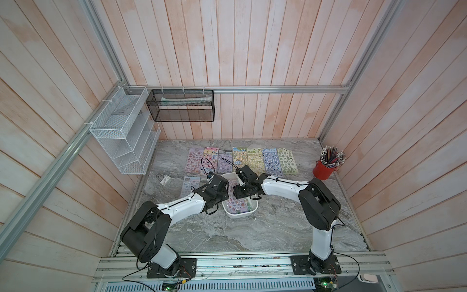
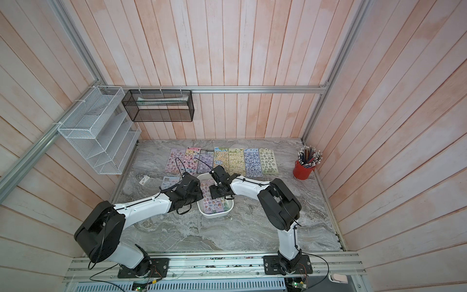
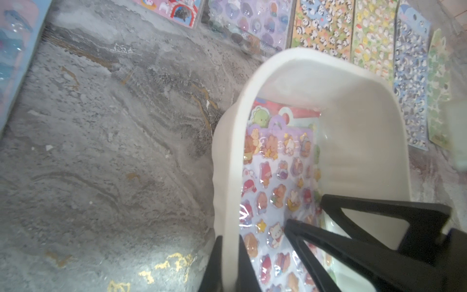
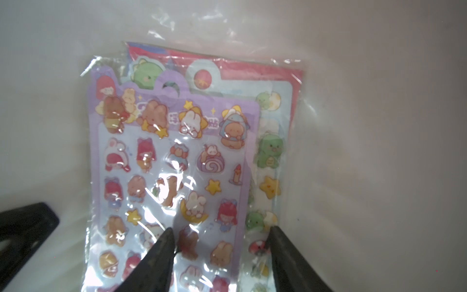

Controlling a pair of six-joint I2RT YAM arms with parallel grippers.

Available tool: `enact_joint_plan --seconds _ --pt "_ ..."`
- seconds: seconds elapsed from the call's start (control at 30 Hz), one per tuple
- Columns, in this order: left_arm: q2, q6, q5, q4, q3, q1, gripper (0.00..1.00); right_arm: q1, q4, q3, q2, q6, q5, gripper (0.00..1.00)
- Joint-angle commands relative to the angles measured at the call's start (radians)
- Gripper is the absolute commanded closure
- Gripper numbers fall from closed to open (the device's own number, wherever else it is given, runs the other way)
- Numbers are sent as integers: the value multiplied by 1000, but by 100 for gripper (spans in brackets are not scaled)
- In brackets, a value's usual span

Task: Take the stickers out of the storage box
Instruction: Pick up the storage box at the center of the board.

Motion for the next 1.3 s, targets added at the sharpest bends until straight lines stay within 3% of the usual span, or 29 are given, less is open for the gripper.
enact_joint_plan --seconds 0.0,0.53,1.27 --pt "-40 15 -47 -4 39 14 100 -53 -69 -47 46 -18 -30 41" --pt "27 37 -51 -28 124 14 100 -168 175 -195 -27 49 -412 48" --pt "55 43 -67 -42 138 15 100 -235 400 -328 -103 120 -608 66"
